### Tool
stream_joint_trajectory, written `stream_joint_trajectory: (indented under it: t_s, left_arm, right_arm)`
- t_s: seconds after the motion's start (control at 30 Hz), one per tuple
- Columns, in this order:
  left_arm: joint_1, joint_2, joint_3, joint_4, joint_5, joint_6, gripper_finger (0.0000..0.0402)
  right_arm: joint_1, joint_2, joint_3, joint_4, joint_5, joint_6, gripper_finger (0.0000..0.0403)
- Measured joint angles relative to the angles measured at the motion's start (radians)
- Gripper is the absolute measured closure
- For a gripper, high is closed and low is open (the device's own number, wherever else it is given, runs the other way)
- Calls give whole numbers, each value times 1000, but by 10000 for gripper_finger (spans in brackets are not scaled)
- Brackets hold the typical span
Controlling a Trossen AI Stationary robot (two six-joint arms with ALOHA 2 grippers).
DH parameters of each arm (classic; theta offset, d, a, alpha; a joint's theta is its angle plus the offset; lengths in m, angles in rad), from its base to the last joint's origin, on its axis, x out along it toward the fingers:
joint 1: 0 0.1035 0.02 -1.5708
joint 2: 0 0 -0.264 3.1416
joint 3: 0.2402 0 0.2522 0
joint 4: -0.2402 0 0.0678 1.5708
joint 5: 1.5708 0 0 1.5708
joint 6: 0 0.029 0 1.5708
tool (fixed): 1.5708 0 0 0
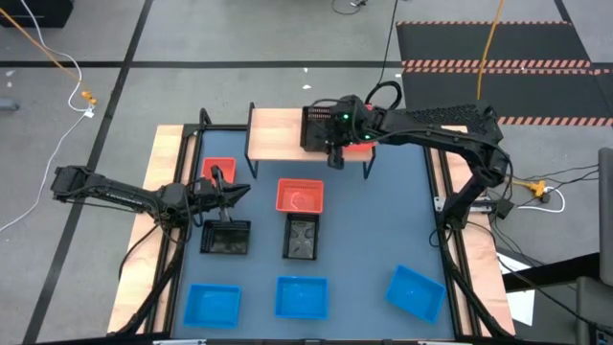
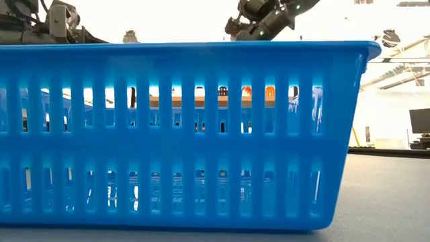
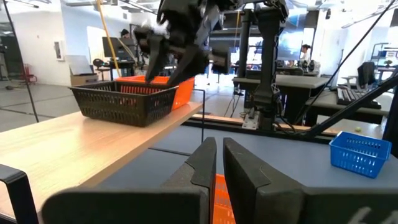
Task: Stack baskets on shelf by color
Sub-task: Put the right blue bin on the shelf
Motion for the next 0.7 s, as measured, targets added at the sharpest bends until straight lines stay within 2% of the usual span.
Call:
stream_joint_trajectory:
  t_s: [0.2,0.33,0.53,0.63,0.7]
  left_arm:
    - [0,0,0,-5,0,1,371]
    - [0,0,0,-12,0,12,371]
    - [0,0,0,-35,0,10,371]
    - [0,0,0,-53,0,10,371]
    - [2,0,0,-49,1,13,371]
  right_arm:
    - [34,-117,0,25,-4,2,212]
    - [76,-201,-6,-41,-5,59,217]
    - [177,-324,-216,-25,-7,204,236]
    - [289,-382,-354,80,-79,319,242]
    - [384,-393,-431,170,-85,378,244]
